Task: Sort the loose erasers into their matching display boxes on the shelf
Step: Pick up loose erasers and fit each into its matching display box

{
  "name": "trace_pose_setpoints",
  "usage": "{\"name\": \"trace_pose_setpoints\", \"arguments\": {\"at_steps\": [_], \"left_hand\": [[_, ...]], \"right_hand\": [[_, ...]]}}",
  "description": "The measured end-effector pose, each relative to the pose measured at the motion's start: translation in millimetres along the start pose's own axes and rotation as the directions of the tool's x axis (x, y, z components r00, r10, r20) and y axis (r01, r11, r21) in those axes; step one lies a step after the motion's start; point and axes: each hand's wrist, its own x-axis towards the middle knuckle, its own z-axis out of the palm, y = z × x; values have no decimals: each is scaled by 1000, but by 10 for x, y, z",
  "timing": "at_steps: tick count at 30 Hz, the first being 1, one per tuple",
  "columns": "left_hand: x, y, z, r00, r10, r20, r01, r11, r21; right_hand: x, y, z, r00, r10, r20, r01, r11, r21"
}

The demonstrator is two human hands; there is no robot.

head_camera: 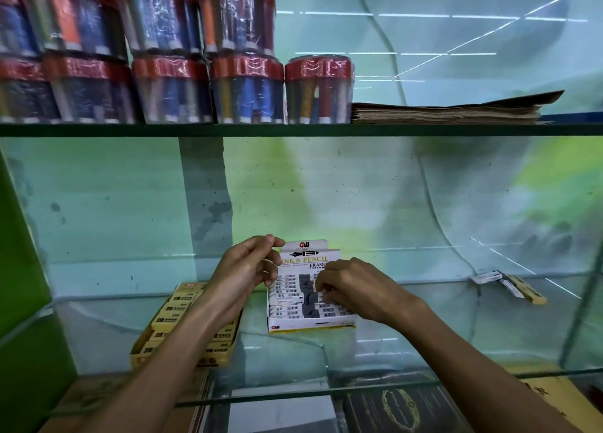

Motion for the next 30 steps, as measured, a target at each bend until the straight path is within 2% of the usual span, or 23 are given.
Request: {"name": "trace_pose_setpoints", "arguments": {"at_steps": [5, 10, 19, 25, 30], "left_hand": [[31, -73, 194, 999, 22, 36, -24, 998, 59], [97, -162, 600, 990, 70, 119, -89, 983, 158], [148, -402, 1469, 917, 66, 394, -222, 904, 364], [234, -596, 1953, 876, 58, 479, -299, 844, 445], [310, -720, 2225, 852, 67, 519, -377, 767, 519]], "right_hand": [[-200, 120, -34, 993, 60, -100, -54, 997, 59], [-658, 396, -136, 951, 245, -191, -214, 963, 166], [-1495, 894, -259, 847, 487, -211, -447, 869, 213], [-1904, 1294, -365, 756, 628, -185, -624, 777, 85], [-2120, 1621, -420, 725, 679, -116, -688, 704, -177]]}}
